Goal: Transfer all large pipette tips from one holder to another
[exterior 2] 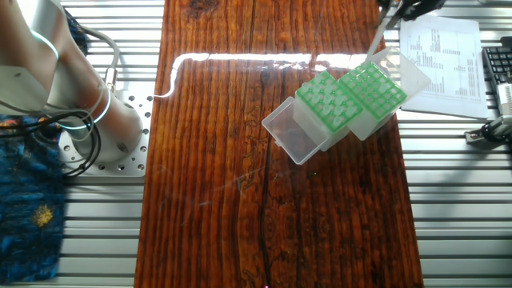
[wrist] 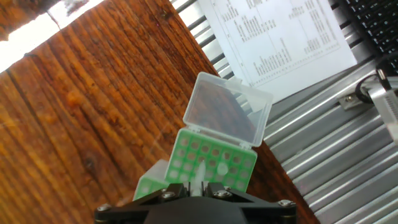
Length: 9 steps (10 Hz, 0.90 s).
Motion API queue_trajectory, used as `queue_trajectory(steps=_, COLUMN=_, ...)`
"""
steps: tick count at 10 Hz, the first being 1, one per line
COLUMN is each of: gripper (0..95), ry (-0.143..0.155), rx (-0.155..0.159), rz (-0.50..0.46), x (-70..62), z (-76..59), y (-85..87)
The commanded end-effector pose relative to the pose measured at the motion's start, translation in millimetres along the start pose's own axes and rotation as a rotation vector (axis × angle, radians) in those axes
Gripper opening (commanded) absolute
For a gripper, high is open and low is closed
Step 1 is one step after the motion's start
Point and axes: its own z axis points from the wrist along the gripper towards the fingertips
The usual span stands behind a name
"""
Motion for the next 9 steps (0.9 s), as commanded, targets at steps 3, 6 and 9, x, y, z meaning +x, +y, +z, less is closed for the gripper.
queue_trajectory(steps=3, gripper=0.0, ry=-0.014, rx=-0.004, rz=0.002, x=16.7, z=11.0, y=13.9)
queue_trajectory(steps=6, gripper=0.0, ry=-0.009, rx=0.005, rz=0.022, x=25.4, z=14.8, y=32.1)
queue_trajectory(steps=9, gripper=0.0, ry=-0.014, rx=0.008, rz=0.016, x=29.6, z=21.0, y=38.2)
